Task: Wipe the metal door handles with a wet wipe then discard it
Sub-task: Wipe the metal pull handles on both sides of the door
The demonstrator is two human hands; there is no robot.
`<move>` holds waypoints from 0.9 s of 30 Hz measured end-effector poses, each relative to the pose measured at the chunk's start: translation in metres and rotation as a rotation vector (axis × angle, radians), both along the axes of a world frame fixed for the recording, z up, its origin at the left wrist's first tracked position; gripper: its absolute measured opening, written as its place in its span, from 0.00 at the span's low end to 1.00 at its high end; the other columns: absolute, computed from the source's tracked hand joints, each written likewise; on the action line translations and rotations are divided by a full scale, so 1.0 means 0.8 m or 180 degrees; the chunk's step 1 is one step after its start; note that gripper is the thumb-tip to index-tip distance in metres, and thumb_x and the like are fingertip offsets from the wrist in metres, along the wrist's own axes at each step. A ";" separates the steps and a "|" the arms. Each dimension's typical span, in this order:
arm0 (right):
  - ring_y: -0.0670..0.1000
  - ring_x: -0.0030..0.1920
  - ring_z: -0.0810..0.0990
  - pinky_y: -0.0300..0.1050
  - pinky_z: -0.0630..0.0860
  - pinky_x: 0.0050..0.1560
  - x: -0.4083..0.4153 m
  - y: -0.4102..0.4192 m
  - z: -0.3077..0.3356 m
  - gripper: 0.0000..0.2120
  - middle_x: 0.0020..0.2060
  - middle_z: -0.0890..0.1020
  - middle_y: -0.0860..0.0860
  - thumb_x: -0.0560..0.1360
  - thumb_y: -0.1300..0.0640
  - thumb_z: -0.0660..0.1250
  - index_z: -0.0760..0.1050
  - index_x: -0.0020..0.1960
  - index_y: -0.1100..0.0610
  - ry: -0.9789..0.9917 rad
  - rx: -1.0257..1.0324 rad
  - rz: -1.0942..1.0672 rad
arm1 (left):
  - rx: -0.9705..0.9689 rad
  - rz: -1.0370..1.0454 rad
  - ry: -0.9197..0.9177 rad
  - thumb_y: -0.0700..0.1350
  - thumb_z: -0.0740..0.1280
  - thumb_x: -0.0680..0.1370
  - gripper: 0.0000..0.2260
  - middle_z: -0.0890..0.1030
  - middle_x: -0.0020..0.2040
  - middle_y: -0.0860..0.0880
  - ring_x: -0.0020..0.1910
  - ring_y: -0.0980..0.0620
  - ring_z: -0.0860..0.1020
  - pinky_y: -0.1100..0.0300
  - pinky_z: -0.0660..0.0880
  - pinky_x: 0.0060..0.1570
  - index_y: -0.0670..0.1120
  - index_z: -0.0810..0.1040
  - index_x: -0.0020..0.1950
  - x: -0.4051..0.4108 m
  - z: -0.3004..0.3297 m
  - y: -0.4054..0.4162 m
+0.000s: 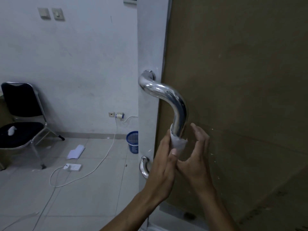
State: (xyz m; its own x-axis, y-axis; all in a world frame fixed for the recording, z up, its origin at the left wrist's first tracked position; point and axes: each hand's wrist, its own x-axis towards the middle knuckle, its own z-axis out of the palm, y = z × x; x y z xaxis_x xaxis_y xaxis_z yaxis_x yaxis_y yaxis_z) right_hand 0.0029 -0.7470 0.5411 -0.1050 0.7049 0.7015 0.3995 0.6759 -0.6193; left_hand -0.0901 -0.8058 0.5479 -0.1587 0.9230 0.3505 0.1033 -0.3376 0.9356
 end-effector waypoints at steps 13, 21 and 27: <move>0.49 0.70 0.69 0.40 0.73 0.62 0.042 -0.010 0.035 0.29 0.70 0.68 0.47 0.73 0.44 0.64 0.61 0.72 0.34 0.0813 -0.0263 0.0697 | 0.0603 -0.0026 0.0206 0.74 0.51 0.72 0.38 0.54 0.78 0.61 0.76 0.61 0.56 0.64 0.61 0.71 0.60 0.47 0.78 0.012 0.017 0.024; 0.49 0.68 0.72 0.54 0.76 0.62 0.027 -0.013 0.061 0.22 0.68 0.72 0.47 0.76 0.46 0.59 0.66 0.70 0.44 0.1238 -0.0350 0.0908 | 0.1339 0.1180 0.2290 0.63 0.45 0.81 0.33 0.34 0.79 0.50 0.79 0.51 0.43 0.62 0.49 0.76 0.50 0.31 0.77 0.010 -0.035 0.050; 0.47 0.67 0.73 0.59 0.73 0.65 0.019 -0.011 0.079 0.21 0.66 0.76 0.46 0.77 0.46 0.56 0.70 0.67 0.52 0.1593 -0.0421 0.0986 | 0.1914 0.2053 0.3586 0.58 0.52 0.82 0.33 0.36 0.79 0.46 0.78 0.48 0.41 0.48 0.48 0.76 0.45 0.40 0.79 -0.009 0.011 0.079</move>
